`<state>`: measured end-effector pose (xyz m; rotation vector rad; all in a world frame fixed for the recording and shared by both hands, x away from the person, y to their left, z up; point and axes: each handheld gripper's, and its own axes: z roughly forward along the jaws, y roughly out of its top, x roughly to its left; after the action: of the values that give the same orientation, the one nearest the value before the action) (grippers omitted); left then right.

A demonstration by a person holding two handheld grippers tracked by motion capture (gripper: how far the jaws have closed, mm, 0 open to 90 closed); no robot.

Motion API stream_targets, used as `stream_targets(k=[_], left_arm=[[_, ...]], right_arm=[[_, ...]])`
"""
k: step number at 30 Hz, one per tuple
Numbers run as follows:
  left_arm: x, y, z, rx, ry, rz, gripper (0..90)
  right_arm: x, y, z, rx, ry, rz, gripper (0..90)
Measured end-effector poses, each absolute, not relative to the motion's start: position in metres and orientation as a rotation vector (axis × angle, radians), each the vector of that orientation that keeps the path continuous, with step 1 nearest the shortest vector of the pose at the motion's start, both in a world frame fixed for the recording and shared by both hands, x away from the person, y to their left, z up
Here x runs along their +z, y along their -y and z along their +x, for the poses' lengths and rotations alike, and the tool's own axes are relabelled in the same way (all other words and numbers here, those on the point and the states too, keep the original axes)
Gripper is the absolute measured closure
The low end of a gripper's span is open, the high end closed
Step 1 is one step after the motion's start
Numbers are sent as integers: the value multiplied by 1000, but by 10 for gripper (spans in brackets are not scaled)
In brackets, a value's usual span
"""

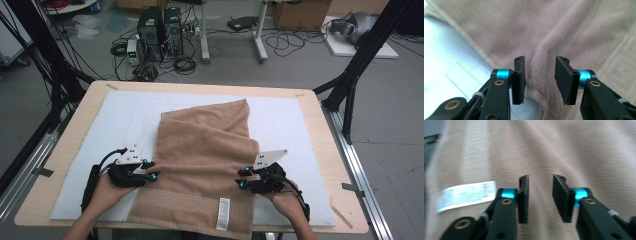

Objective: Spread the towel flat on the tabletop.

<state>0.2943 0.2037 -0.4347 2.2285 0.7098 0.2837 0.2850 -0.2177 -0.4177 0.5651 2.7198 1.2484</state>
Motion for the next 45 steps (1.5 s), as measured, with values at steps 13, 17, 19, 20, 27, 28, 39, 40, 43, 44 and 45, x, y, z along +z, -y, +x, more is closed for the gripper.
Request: stream_targets(k=[13,17,19,20,27,28,39,40,43,44,45], left_arm=[[-419,-203,261,300,-585,2226,831],[-403,-206,241,306,-541,2219,831],[-393,-209,228,311,-524,2219,831],[-390,-210,224,311,-519,2220,831],[-368,-214,200,242,-450,2203,577],[-368,-214,202,250,-447,2203,526],[-411,-201,267,328,-575,2183,531],[-414,-199,272,325,-584,2195,531],[-423,-193,284,328,-597,2238,539],[-426,-192,288,317,-602,2256,547],[-430,-190,291,314,-613,2270,564]], right_arm=[[-425,201,274,1231,-2857,470,823],[-408,203,258,1283,-2845,423,825],[-399,204,248,1298,-2843,401,827],[-393,204,241,1314,-2845,378,827],[-359,212,218,1463,-2789,305,688],[-358,214,222,1481,-2782,324,663],[-405,209,282,1250,-2749,585,586],[-412,209,287,1236,-2748,598,585],[-425,208,296,1176,-2758,619,593],[-427,207,298,1159,-2765,624,602],[-430,206,299,1146,-2772,623,614]])
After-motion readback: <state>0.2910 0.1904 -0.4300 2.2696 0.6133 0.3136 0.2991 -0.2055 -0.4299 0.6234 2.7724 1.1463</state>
